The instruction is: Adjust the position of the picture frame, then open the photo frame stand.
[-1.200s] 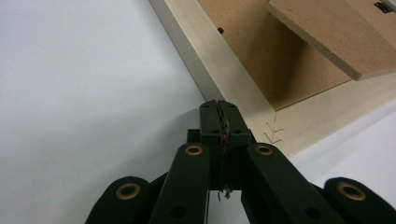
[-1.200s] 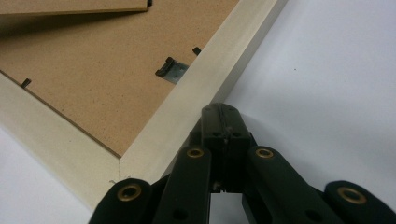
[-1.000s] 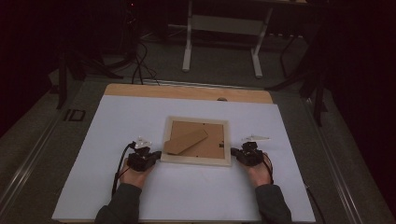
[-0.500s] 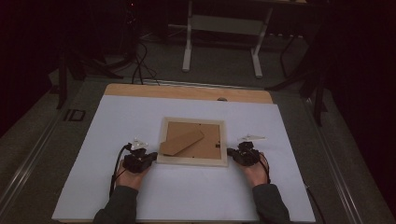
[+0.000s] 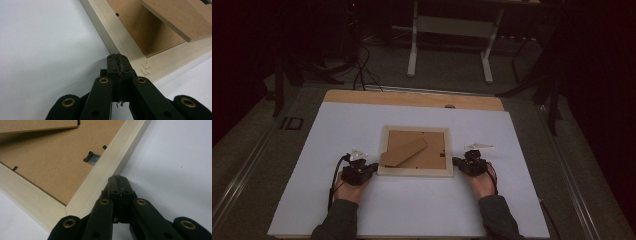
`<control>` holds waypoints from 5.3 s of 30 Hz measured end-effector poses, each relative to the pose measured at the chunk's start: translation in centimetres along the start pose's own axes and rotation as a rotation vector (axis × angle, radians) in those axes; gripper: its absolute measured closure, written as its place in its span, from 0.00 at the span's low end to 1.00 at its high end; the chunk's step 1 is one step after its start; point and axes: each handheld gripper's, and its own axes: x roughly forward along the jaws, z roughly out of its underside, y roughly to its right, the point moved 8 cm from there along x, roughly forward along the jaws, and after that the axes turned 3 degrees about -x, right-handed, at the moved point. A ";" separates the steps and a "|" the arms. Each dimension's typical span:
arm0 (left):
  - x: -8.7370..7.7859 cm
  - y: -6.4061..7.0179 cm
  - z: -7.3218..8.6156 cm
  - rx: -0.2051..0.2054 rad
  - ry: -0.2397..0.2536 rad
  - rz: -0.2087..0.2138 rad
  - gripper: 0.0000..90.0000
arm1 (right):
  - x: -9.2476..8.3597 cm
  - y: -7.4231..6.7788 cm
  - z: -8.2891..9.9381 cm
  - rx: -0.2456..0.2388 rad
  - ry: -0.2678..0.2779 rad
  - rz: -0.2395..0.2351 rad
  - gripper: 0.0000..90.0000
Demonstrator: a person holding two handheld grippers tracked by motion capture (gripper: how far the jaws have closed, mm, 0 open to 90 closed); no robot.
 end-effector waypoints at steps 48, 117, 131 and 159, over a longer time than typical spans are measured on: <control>-0.4 -0.8 -0.9 -0.033 0.061 0.037 0.89 | -2.4 0.4 -0.3 -0.046 0.074 0.016 0.91; -3.6 1.0 -8.7 0.094 0.130 0.174 0.52 | -3.7 0.0 -1.3 -0.087 0.118 -0.022 0.74; -2.6 1.3 -9.5 0.110 0.098 0.208 0.50 | -3.6 0.0 -1.2 -0.090 0.119 -0.027 0.74; -2.2 1.7 -11.4 0.094 0.088 0.224 0.49 | -3.6 -0.2 -1.3 -0.094 0.121 -0.035 0.74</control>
